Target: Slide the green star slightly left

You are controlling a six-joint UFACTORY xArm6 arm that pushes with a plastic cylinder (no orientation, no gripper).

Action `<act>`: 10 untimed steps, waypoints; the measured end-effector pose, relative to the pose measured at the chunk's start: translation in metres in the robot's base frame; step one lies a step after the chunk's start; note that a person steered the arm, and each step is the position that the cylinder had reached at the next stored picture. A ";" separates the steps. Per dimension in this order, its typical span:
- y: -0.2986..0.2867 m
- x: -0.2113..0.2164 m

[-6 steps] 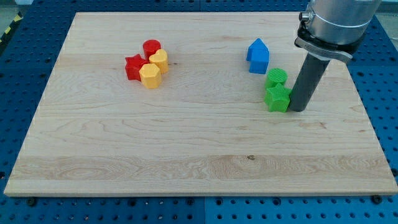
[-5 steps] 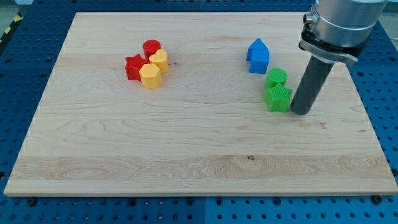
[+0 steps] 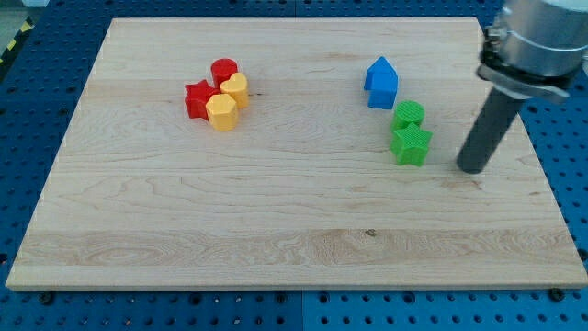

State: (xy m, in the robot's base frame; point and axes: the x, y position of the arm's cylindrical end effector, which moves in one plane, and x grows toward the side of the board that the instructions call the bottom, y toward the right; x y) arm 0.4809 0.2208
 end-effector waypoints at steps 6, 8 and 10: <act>-0.041 -0.026; -0.063 -0.026; -0.006 -0.024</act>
